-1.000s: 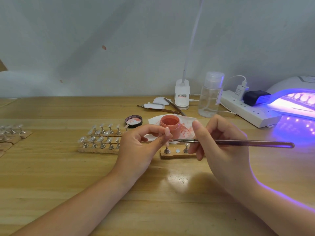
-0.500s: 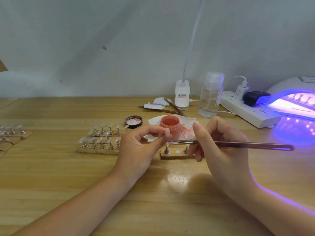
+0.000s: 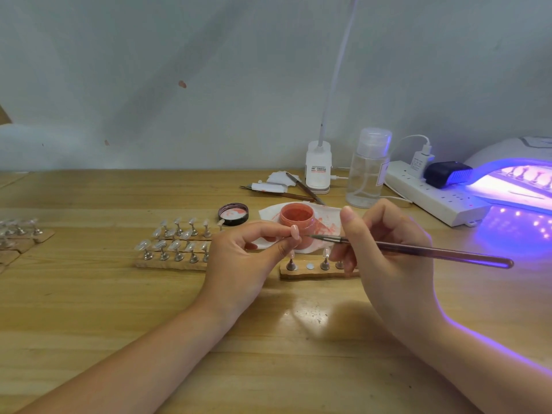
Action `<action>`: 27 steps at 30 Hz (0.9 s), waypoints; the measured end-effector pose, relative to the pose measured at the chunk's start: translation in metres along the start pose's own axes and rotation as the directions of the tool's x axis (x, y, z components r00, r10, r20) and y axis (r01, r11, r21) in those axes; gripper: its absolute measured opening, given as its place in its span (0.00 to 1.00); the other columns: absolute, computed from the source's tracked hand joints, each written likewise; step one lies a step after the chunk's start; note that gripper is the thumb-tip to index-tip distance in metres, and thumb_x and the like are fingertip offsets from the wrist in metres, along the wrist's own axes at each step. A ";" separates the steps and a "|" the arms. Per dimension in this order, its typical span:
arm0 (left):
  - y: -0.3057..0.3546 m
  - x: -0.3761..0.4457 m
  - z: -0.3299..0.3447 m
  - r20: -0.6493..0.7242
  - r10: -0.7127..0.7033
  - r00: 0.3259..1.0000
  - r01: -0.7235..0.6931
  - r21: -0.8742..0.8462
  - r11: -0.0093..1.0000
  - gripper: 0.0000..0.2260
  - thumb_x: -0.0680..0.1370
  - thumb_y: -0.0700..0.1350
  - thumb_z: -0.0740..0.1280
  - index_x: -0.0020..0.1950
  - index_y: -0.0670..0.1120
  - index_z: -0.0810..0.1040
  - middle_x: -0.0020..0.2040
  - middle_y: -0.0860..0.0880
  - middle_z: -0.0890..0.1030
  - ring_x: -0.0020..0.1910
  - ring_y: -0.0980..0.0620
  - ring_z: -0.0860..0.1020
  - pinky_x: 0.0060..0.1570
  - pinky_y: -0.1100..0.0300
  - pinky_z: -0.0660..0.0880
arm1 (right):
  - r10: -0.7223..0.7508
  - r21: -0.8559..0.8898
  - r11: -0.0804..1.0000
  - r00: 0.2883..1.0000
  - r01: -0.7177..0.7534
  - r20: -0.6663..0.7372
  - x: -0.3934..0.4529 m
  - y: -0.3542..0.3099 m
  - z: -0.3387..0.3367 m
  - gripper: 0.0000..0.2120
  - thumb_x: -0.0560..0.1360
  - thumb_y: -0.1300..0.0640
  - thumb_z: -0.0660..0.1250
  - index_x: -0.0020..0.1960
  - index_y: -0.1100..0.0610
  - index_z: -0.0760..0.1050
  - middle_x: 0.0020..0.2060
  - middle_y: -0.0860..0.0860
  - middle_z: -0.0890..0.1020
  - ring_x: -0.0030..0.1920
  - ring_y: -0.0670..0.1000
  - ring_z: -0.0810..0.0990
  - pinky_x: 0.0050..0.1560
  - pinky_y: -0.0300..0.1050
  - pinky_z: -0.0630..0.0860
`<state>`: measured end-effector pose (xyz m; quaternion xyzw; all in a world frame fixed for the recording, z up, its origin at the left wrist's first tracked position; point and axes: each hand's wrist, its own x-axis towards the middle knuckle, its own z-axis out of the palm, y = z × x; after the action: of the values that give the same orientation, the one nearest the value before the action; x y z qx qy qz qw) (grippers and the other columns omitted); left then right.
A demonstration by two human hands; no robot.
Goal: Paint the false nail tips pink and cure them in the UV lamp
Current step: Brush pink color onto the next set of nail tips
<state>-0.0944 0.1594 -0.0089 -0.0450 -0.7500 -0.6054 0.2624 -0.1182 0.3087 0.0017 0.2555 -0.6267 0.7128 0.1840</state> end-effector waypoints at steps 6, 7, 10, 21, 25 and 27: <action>-0.003 0.001 0.000 0.012 -0.002 1.000 0.002 0.010 1.000 0.07 0.64 0.49 0.72 0.39 0.49 0.84 0.40 0.51 0.84 0.38 0.61 0.78 0.35 0.66 0.69 | -0.033 -0.064 0.997 0.999 0.035 0.017 0.004 0.002 0.003 0.16 0.72 0.53 0.65 0.33 0.61 0.66 0.25 0.55 0.79 0.22 0.47 0.74 0.26 0.41 0.72; -0.003 0.001 0.000 0.011 -0.002 1.000 0.002 0.010 1.000 0.07 0.64 0.49 0.72 0.39 0.48 0.84 0.40 0.51 0.84 0.38 0.61 0.78 0.35 0.67 0.69 | -0.036 -0.063 0.997 0.999 0.037 0.024 0.002 0.003 0.001 0.15 0.73 0.53 0.65 0.32 0.60 0.66 0.25 0.53 0.79 0.22 0.45 0.74 0.26 0.38 0.72; -0.003 0.001 -0.001 0.007 -0.003 1.000 0.003 0.000 1.000 0.06 0.64 0.48 0.72 0.39 0.49 0.84 0.39 0.51 0.84 0.37 0.62 0.77 0.34 0.69 0.69 | -0.052 -0.064 0.997 0.998 0.054 0.037 -0.001 0.005 -0.004 0.16 0.74 0.55 0.67 0.31 0.56 0.66 0.23 0.50 0.78 0.22 0.43 0.73 0.27 0.35 0.70; 0.000 0.000 0.000 0.021 0.028 0.999 -0.028 0.029 0.999 0.07 0.64 0.50 0.71 0.38 0.50 0.83 0.38 0.50 0.83 0.35 0.61 0.74 0.31 0.69 0.65 | -0.087 -0.100 0.991 0.994 0.093 0.063 0.006 0.003 0.000 0.15 0.73 0.56 0.66 0.32 0.62 0.67 0.25 0.56 0.79 0.21 0.48 0.74 0.24 0.43 0.72; -0.001 0.000 -0.001 0.020 0.025 1.000 -0.025 0.031 0.999 0.05 0.64 0.51 0.71 0.38 0.53 0.83 0.38 0.53 0.83 0.37 0.61 0.75 0.31 0.69 0.65 | -0.082 -0.089 0.992 0.994 0.089 0.073 0.003 0.004 -0.004 0.15 0.73 0.59 0.66 0.30 0.59 0.66 0.23 0.53 0.77 0.21 0.42 0.73 0.26 0.31 0.68; -0.001 0.000 -0.001 0.023 0.025 0.999 -0.026 0.032 0.999 0.05 0.64 0.51 0.71 0.38 0.53 0.83 0.38 0.54 0.83 0.36 0.62 0.74 0.31 0.69 0.65 | -0.097 -0.087 0.991 0.993 0.102 0.061 0.002 0.003 -0.005 0.15 0.73 0.60 0.65 0.30 0.59 0.65 0.23 0.53 0.77 0.21 0.41 0.73 0.26 0.30 0.67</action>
<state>-0.0942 0.1584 -0.0096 -0.0573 -0.7621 -0.5892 0.2623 -0.1224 0.3130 0.0006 0.2979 -0.6494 0.6664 0.2130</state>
